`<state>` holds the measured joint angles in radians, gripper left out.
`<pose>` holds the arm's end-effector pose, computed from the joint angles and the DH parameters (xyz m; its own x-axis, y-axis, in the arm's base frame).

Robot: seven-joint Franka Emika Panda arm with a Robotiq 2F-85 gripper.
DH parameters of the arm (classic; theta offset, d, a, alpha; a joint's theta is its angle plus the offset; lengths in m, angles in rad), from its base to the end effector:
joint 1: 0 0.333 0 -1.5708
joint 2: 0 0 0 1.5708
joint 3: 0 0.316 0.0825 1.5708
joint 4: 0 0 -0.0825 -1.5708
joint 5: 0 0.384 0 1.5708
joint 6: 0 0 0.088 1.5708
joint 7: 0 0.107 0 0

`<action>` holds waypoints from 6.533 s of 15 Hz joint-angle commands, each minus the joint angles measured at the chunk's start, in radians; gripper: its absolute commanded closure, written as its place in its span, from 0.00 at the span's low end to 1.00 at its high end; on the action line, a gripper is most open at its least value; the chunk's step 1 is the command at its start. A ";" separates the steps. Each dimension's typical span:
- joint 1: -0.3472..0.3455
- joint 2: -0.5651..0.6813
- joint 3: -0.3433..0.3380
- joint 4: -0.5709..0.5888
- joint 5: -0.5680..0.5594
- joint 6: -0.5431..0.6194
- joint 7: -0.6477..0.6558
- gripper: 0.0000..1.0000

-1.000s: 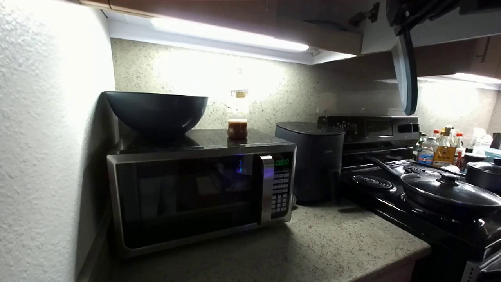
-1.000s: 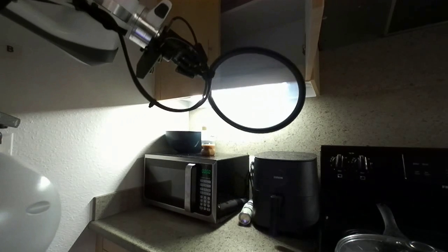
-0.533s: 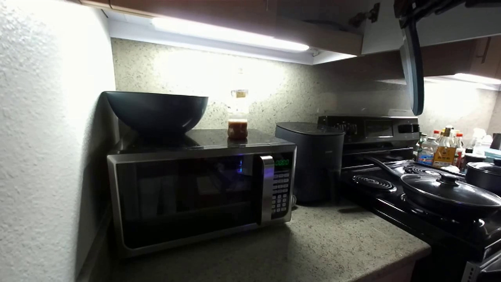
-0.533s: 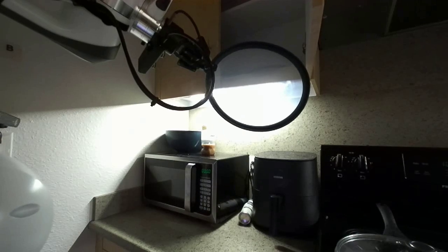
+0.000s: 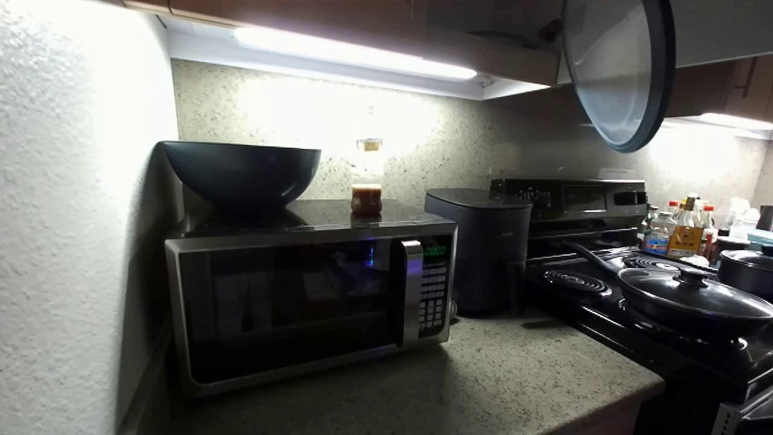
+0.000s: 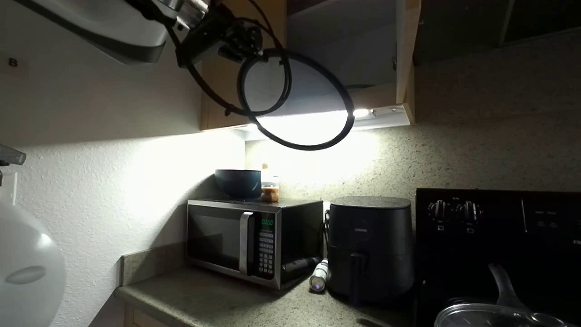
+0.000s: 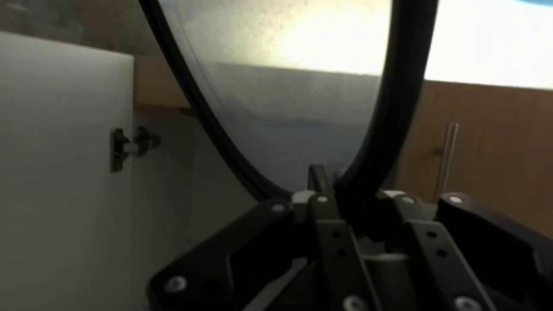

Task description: Put the lid on the counter on the bottom shelf of the open cabinet

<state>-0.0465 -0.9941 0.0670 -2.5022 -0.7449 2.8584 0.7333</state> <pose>0.2837 0.0563 0.7259 0.1474 0.0456 0.9880 -0.1983 -0.9773 0.0747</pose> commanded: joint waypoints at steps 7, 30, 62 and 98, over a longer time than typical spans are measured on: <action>0.039 0.179 -0.121 0.135 0.541 0.361 -0.465 0.95; 0.496 0.431 -0.336 0.484 0.536 0.448 -0.696 0.89; 0.720 0.809 -0.620 0.802 0.394 0.461 -0.865 0.96; 0.769 0.770 -0.697 0.985 0.078 -0.291 -0.580 0.00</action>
<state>0.7467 -0.1895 -0.6689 -1.5090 -0.6023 2.6077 0.0737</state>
